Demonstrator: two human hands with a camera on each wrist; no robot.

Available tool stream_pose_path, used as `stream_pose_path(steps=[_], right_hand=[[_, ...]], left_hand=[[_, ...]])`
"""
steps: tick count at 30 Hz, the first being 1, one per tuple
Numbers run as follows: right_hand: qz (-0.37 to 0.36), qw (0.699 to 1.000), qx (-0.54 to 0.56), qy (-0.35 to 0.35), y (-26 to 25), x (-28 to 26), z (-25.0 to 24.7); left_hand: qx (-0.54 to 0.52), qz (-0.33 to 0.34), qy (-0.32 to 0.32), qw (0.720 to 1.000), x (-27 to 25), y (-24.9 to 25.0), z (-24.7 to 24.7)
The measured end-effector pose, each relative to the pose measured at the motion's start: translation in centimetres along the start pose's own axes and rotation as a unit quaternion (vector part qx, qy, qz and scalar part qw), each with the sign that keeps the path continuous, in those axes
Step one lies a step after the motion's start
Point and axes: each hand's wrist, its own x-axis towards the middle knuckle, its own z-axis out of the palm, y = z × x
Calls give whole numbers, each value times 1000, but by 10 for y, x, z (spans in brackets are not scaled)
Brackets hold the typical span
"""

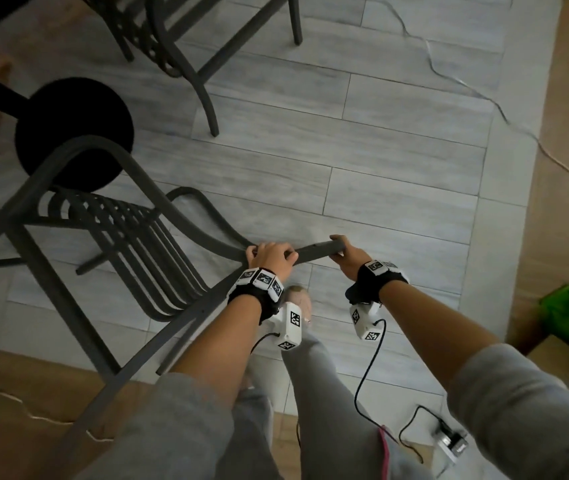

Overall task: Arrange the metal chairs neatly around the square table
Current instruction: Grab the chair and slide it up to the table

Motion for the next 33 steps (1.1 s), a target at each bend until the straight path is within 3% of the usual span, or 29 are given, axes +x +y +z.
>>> stream_pose_path(steps=[5,12,15,18,21,28,33], right_hand=[[-60,998,-11,-12,-23,-24,12],[-118,979,-162,-31,-64,-54,16],[-144,967,-209,-5,-80,-66,24],[-175,965,-197,8,-99,-81,43],[-154,977,-149,20,-109,-99,62],[-175,970,-167,22,-144,-149,103],[-221,955,-194,28,-182,-195,122]], left_hand=[[-67,-20,89,994,-48,-21,-32],[-194,-14,151,969,-140,-60,-94],[-246,-6,171,954,-186,-78,-122],[-263,12,188,946,-226,-104,-137],[-289,21,212,933,-258,-135,-144],[-429,66,236,869,-333,-215,-155],[-505,51,320,800,-369,-260,-163]])
